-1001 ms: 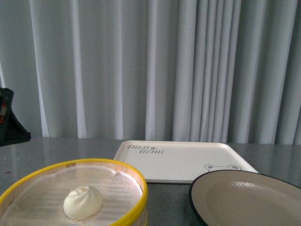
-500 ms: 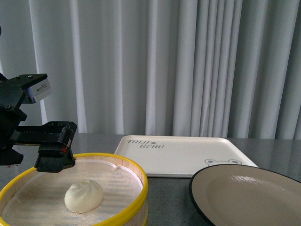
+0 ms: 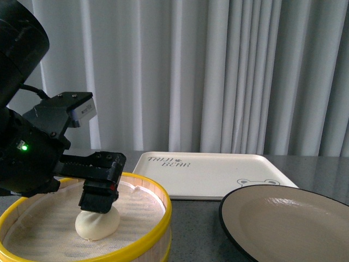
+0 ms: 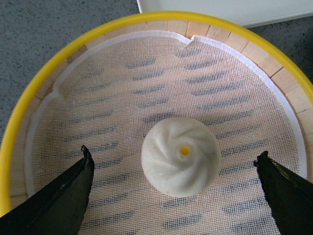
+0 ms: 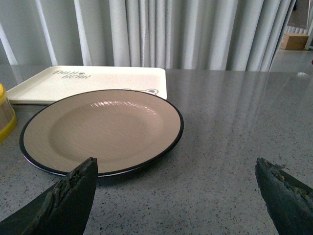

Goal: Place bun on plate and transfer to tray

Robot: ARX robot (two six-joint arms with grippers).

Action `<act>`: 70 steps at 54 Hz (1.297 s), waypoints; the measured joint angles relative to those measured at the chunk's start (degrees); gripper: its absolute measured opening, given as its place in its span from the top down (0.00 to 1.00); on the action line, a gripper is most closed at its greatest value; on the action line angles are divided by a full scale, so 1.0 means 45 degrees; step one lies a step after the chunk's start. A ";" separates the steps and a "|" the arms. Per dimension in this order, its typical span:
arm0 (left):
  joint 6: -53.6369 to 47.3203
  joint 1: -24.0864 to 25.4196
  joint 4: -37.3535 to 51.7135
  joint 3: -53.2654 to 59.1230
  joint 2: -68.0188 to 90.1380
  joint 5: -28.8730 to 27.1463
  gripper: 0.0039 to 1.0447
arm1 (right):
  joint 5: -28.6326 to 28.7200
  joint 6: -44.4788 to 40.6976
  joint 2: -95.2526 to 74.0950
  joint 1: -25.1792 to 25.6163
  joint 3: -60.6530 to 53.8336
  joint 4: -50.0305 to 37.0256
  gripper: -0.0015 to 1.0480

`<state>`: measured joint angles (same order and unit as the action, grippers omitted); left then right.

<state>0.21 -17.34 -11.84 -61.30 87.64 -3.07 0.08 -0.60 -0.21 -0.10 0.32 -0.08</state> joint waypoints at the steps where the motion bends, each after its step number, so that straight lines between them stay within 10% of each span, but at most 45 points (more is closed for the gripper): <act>1: 0.0000 -0.0039 0.0005 0.0000 0.0058 -0.0015 0.06 | 0.0000 0.0000 0.0000 0.0000 0.0000 0.0000 0.08; 41: 0.0311 -0.0544 0.0170 -0.0316 0.1195 -0.0330 0.07 | 0.0000 0.0000 0.0000 0.0000 0.0000 0.0000 0.08; 70: 0.0641 -0.0612 0.0704 0.0272 0.0981 -0.0704 0.94 | 0.0000 0.0000 0.0000 0.0000 0.0000 0.0000 0.08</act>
<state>3.09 -20.10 -8.67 -60.07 92.05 -6.24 0.08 -0.60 -0.21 -0.10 0.32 -0.08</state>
